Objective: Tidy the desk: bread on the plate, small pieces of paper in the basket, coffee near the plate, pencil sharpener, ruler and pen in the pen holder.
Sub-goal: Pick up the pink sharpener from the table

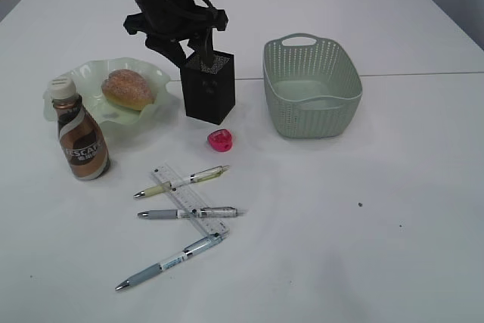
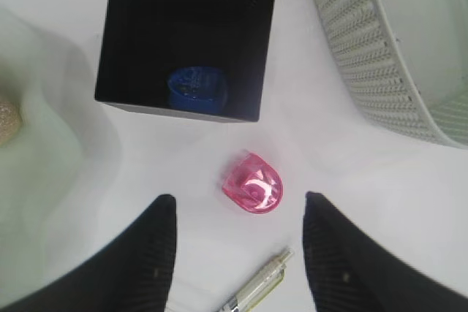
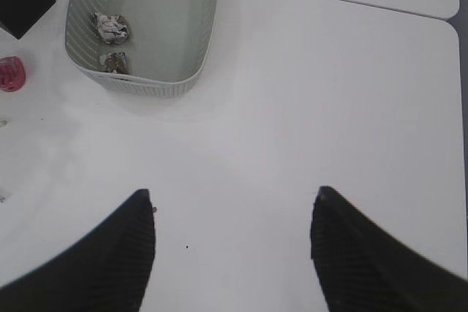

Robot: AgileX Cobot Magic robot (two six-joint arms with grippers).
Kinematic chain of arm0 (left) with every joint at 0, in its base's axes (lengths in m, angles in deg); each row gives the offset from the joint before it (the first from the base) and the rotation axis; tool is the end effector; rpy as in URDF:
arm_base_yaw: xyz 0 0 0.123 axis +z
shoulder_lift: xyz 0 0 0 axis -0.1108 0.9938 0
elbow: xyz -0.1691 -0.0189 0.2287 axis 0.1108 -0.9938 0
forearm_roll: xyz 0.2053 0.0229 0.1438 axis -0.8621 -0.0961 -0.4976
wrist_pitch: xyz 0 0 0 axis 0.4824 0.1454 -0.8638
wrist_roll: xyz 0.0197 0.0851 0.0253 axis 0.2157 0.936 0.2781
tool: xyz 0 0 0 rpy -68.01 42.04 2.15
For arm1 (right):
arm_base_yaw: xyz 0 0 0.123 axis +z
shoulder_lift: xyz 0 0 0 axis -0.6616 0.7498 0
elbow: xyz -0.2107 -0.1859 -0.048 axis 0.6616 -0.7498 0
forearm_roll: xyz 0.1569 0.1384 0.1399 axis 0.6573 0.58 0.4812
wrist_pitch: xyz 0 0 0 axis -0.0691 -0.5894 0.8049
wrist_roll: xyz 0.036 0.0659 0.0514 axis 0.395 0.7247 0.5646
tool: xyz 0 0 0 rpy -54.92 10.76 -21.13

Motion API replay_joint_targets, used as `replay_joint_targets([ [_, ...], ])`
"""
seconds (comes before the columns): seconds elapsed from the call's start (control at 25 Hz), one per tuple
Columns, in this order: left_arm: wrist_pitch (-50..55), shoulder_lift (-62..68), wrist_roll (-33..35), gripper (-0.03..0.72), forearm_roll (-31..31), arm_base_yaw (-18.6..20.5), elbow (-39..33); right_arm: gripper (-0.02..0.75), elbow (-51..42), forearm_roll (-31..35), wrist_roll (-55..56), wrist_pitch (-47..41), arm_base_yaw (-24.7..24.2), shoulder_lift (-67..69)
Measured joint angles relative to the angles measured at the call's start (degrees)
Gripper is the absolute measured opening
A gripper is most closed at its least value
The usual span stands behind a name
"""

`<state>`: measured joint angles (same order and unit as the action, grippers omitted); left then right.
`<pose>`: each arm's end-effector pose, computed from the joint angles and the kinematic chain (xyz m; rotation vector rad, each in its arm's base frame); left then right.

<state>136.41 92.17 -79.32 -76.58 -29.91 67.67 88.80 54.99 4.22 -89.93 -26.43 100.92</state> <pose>0.4719 -0.2190 0.2476 0.3200 2.7320 -0.3602 0.2858 0.0583 0.4276 -0.2327 2.4995 -0.1324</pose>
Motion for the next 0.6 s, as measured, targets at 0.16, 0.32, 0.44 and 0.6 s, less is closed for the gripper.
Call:
replay_joint_targets([
  [0.16,0.02,0.0,0.0,0.455,-0.34,-1.7,0.0,0.491,0.0,0.0,0.0,0.0,0.0,0.0],
  [0.32,0.13,1.5,0.06,0.488,-0.34,-3.18,0.08,0.491,0.0,0.0,0.0,0.0,0.0,0.0],
  [0.44,0.13,2.82,0.06,0.493,-0.91,-3.8,0.08,0.491,0.0,0.0,0.0,0.0,0.0,0.0],
  [0.6,0.13,3.01,0.06,0.494,-1.93,-3.81,-0.02,0.491,0.0,0.0,0.0,0.0,0.0,0.0],
])
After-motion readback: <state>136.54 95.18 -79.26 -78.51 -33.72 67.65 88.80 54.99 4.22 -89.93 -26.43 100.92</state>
